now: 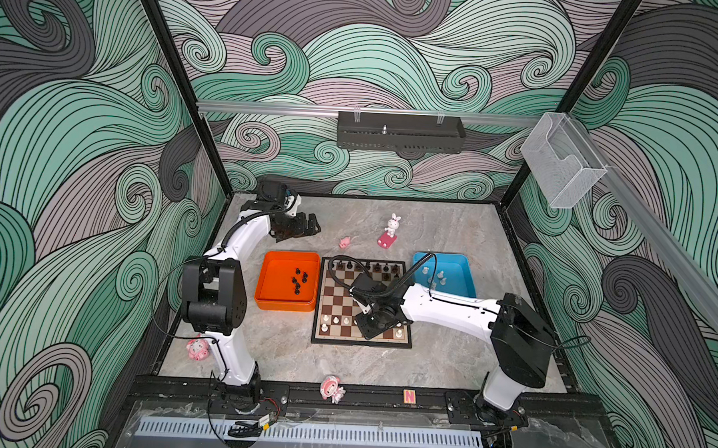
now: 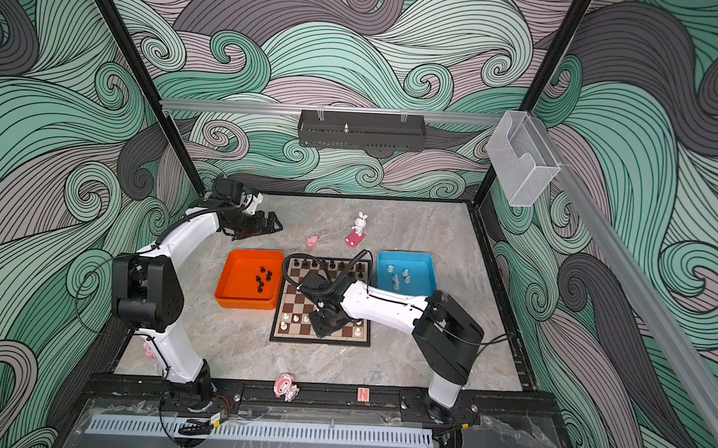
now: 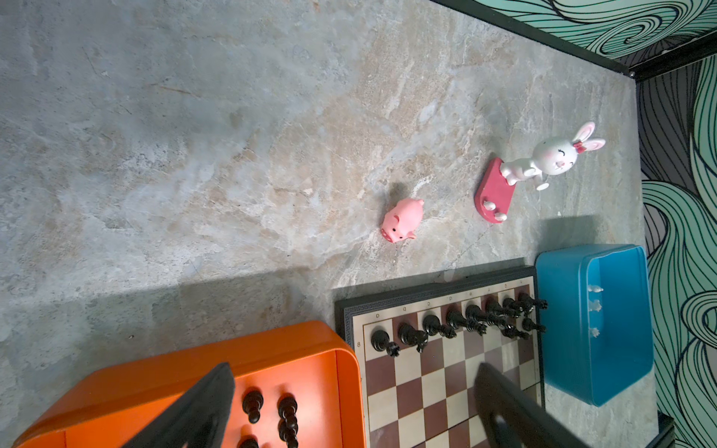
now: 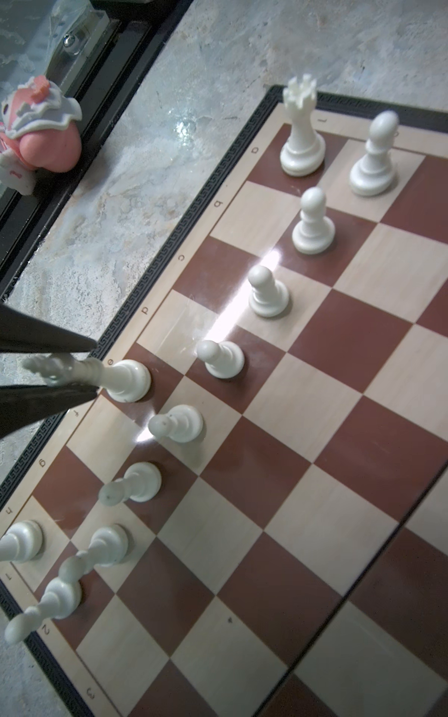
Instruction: Set up the chess pieces on the board
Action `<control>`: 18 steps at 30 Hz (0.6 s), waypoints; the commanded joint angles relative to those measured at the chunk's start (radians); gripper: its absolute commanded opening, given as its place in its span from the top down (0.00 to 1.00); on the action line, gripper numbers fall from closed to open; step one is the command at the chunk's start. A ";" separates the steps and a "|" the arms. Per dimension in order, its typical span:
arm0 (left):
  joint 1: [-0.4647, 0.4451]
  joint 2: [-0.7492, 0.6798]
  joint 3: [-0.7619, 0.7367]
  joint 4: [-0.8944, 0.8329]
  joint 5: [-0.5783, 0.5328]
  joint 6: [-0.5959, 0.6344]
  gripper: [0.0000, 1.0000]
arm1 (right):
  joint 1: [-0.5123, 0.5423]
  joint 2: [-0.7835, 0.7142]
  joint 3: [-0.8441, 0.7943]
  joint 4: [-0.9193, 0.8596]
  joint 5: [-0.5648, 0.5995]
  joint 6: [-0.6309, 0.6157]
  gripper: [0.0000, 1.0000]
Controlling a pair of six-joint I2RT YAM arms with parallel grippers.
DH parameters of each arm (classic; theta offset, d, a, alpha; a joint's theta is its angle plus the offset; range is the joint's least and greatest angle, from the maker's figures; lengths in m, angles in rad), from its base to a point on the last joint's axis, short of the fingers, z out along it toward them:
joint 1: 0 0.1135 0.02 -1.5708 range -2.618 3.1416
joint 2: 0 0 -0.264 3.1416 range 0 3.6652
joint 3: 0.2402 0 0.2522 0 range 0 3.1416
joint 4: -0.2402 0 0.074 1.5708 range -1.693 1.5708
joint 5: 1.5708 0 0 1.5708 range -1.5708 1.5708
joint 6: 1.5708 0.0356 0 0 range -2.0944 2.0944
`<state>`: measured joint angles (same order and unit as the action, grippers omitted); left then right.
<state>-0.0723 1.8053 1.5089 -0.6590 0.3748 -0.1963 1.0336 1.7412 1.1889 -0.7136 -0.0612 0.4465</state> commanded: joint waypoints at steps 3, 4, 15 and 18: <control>0.006 0.012 0.024 -0.010 0.010 -0.009 0.01 | -0.004 0.004 0.025 0.003 0.012 0.007 0.87; 0.006 0.014 0.024 -0.011 0.010 -0.010 0.01 | -0.006 0.004 0.024 0.002 0.012 0.009 0.87; 0.006 0.013 0.024 -0.011 0.012 -0.011 0.01 | -0.014 0.008 0.018 0.010 -0.002 0.012 0.85; 0.006 0.013 0.024 -0.012 0.012 -0.011 0.01 | -0.018 0.009 0.017 0.011 0.000 0.017 0.84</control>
<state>-0.0723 1.8053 1.5089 -0.6590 0.3748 -0.1967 1.0229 1.7416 1.1889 -0.6991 -0.0624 0.4503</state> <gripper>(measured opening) 0.987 0.157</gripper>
